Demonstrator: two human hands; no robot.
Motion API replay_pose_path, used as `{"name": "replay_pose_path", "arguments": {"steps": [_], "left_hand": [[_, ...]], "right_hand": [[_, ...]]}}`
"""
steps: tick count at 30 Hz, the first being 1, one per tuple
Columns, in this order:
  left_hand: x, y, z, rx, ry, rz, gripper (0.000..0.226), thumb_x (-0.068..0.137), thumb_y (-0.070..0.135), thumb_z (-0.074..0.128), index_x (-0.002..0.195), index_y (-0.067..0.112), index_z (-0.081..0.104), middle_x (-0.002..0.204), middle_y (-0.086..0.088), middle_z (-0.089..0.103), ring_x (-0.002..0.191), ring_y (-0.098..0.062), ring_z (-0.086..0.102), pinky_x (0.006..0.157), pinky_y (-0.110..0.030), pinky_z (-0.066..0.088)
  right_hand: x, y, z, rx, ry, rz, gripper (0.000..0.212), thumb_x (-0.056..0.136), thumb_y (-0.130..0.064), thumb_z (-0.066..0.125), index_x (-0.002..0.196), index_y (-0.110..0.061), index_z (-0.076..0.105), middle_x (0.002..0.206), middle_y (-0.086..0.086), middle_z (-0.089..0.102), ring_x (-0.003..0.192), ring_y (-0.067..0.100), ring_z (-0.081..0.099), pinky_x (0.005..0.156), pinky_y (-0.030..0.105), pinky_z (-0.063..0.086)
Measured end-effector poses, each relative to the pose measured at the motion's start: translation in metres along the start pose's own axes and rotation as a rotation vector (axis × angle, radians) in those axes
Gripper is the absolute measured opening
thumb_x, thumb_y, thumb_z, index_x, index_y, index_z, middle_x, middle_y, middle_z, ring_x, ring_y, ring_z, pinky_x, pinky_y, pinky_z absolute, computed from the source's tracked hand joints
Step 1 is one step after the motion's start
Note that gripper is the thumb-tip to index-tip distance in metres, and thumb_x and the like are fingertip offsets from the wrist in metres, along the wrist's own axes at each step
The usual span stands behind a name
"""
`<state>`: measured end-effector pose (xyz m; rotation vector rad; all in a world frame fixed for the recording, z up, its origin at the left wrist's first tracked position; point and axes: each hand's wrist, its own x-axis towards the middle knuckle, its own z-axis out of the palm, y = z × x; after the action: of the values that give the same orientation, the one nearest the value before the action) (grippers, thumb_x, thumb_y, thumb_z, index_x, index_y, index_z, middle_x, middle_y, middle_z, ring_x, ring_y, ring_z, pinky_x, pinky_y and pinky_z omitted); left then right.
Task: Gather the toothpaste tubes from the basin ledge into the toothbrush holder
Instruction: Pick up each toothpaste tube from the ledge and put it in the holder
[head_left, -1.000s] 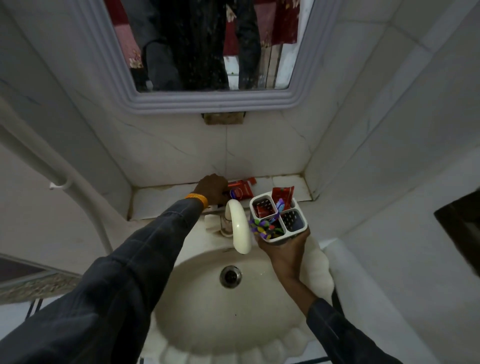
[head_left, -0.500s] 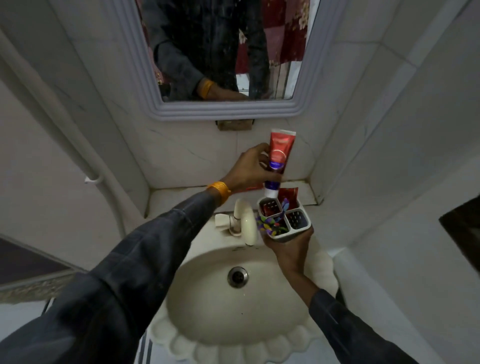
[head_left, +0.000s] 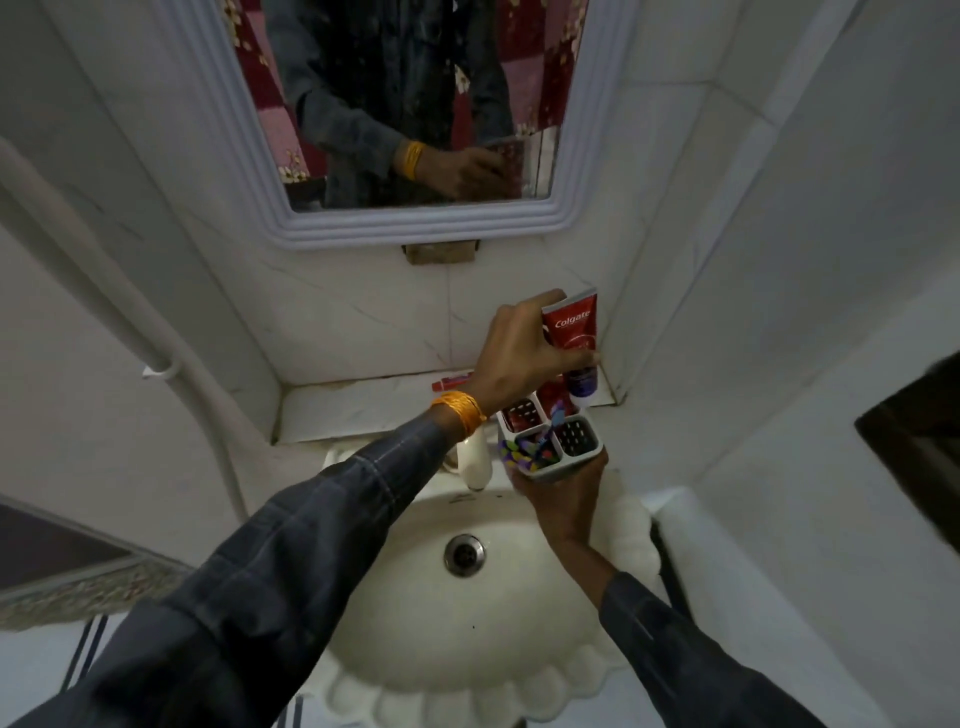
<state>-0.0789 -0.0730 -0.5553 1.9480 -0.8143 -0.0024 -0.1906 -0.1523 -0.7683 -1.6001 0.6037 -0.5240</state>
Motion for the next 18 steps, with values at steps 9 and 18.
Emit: {"name": "replay_pose_path", "arguments": {"steps": [9, 18], "left_hand": [[-0.009, -0.013, 0.043, 0.218, -0.109, -0.044, 0.033, 0.068, 0.032, 0.081, 0.086, 0.013, 0.061, 0.08, -0.007, 0.073, 0.072, -0.025, 0.069, 0.066, -0.04, 0.058], [-0.006, -0.024, 0.048, 0.462, -0.213, 0.012, 0.01, 0.08, 0.02, 0.074, 0.082, 0.015, 0.066, 0.078, -0.002, 0.069, 0.07, -0.019, 0.06, 0.062, -0.029, 0.046]], "right_hand": [[0.004, 0.0, -0.002, -0.155, -0.025, -0.083, 0.112, 0.056, -0.034, 0.106, 0.148, -0.01, 0.047, 0.142, -0.002, 0.063, 0.131, 0.0, 0.06, 0.11, 0.022, 0.052], [0.004, 0.002, -0.005, -0.134, -0.002, -0.071, 0.11, 0.055, -0.023, 0.105, 0.146, -0.008, 0.046, 0.139, 0.004, 0.064, 0.128, 0.009, 0.064, 0.101, 0.011, 0.052]]}}
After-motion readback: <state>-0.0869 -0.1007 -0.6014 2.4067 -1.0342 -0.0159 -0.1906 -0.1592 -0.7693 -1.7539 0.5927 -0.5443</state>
